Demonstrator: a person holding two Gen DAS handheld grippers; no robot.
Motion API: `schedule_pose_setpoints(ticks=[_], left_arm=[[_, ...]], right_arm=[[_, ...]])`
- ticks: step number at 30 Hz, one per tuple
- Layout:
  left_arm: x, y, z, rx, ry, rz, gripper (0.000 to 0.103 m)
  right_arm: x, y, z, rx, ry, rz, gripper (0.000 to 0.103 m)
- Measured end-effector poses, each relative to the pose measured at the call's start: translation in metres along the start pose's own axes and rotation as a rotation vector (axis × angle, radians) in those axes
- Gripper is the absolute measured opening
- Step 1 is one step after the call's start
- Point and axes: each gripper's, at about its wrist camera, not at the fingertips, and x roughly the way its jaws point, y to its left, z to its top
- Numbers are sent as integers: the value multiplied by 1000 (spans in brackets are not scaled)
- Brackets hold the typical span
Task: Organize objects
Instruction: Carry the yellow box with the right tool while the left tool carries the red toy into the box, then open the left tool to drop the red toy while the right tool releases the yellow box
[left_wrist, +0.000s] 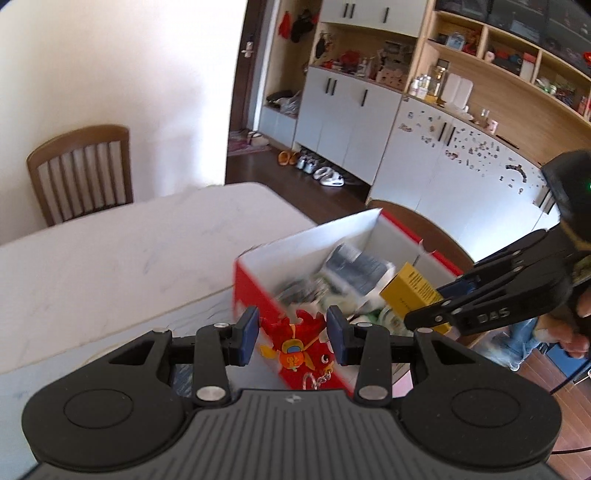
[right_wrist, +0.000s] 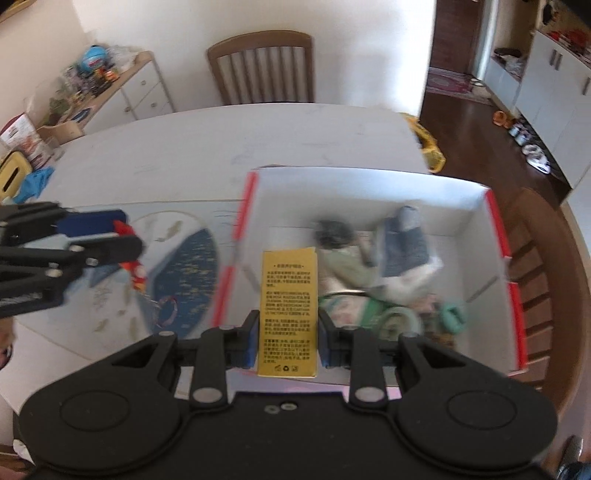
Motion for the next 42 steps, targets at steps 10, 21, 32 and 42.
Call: schedule_pose_setpoints(ticks=[10,21,32,42], left_arm=[[56,-58,28,93,56,-13,39],[134,-86,10,165,254,22,39],[177,-86,-6,175,381,63,39],[189,-84,-15,151,425,72,40]], right_arm=[[14,-78,-4,45,16,-73,29],[47,-122,-16,61,82,-69,29],[65,-120,-25,24,108,-52,30],[62,-123,-24,40,79,-38,33]])
